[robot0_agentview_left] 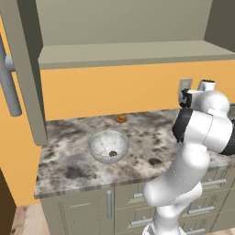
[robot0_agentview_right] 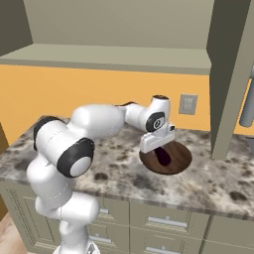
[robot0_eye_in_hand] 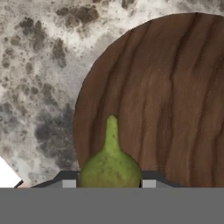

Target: Pick both bowls and place them on the counter. Then place the eggplant in one bowl and place the mushroom in the other bowl.

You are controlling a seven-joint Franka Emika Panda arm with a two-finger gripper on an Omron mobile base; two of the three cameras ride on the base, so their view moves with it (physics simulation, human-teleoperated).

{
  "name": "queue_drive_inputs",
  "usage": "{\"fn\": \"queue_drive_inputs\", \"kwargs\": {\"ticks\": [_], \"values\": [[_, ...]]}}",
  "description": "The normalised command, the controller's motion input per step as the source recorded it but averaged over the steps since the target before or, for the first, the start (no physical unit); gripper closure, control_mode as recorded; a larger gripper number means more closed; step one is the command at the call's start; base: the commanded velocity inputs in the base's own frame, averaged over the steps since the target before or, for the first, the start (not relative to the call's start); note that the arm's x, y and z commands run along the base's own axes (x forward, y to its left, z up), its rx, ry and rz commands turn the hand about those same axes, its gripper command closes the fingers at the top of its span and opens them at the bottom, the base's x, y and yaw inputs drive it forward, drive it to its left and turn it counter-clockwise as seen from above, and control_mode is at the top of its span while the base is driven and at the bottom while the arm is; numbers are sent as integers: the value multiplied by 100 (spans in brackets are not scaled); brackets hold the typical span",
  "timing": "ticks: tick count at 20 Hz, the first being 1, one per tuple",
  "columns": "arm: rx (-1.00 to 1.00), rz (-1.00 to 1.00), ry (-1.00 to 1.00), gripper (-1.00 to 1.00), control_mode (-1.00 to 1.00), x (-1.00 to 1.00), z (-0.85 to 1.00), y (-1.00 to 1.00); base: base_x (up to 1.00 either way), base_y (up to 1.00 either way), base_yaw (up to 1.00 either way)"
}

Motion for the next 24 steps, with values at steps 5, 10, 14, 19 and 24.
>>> {"fn": "queue_drive_inputs", "kwargs": {"ticks": [5, 10, 14, 19, 24], "values": [[10, 0, 0, 100, -100, 1, -35, -1, 0, 0, 0], [3, 0, 0, 100, -100, 1, -16, 4, 0, 0, 0], [0, 0, 4, 100, -100, 12, -21, 6, 0, 0, 0], [1, 2, 5, 100, -100, 27, -21, 0, 0, 0, 0], [3, 3, 4, -100, -100, 23, -19, 0, 0, 0, 0]]}}
